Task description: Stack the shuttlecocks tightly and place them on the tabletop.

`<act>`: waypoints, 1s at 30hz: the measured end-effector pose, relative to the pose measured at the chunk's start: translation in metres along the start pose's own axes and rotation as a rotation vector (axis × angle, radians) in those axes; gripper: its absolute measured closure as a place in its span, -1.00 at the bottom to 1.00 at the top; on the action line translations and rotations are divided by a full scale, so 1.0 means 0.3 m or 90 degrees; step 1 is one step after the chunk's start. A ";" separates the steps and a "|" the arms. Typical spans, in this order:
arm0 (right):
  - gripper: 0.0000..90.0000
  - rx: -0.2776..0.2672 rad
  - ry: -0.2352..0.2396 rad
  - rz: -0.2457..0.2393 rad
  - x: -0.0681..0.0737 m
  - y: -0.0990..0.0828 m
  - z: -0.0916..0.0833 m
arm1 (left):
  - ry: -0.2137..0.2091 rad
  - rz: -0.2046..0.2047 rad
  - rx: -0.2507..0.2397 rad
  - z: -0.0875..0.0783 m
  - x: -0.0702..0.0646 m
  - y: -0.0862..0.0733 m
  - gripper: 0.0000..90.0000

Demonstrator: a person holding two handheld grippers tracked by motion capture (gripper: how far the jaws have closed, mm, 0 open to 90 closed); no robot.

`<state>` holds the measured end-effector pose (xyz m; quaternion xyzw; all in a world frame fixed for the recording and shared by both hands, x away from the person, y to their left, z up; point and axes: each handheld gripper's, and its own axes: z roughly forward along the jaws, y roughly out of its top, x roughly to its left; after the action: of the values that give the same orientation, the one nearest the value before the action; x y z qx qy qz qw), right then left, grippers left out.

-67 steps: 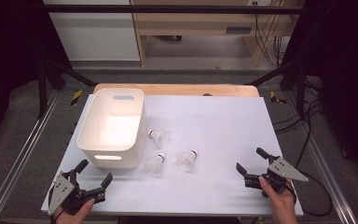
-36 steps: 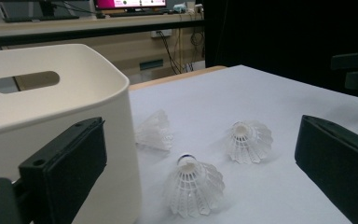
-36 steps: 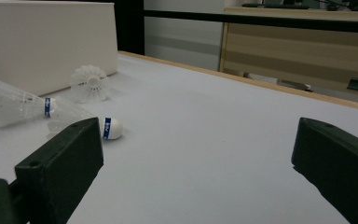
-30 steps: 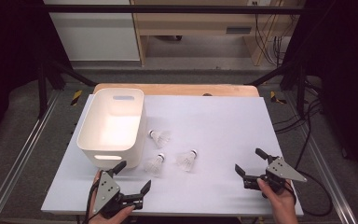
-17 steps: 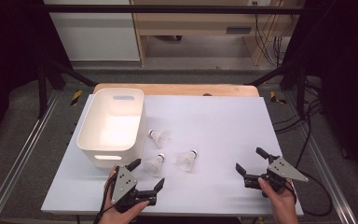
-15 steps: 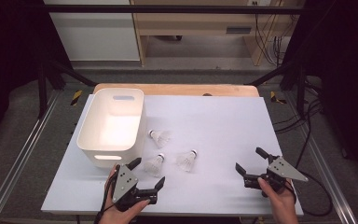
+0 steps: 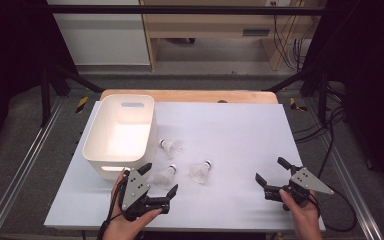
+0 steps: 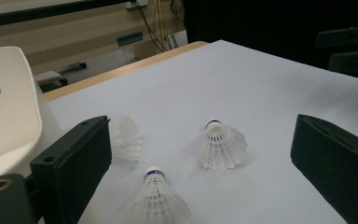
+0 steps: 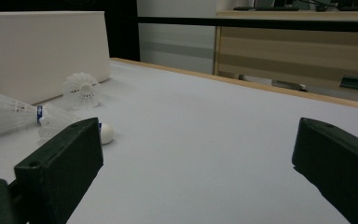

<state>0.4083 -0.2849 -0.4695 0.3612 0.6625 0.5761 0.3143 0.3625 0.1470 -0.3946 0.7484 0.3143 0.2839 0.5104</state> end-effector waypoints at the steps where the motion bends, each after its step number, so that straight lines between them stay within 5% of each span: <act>1: -0.95 0.001 -0.001 -0.002 -0.001 -0.001 0.000 | 0.000 0.002 0.003 0.002 -0.004 -0.002 -0.87; 9: -0.95 0.005 -0.020 0.002 -0.015 -0.005 -0.012 | 0.003 0.007 0.024 0.020 -0.030 -0.060 -0.79; 18: -0.95 0.009 -0.028 0.002 -0.005 -0.003 -0.004 | 0.037 -0.019 0.063 0.023 -0.052 -0.172 -0.18; 30: -0.95 0.018 -0.025 -0.011 0.005 -0.007 0.002 | 0.063 -0.042 0.144 0.061 -0.010 -0.210 0.66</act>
<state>0.4077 -0.2836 -0.4715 0.3710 0.6675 0.5567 0.3267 0.3628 0.1517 -0.4602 0.7754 0.3933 0.2667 0.4158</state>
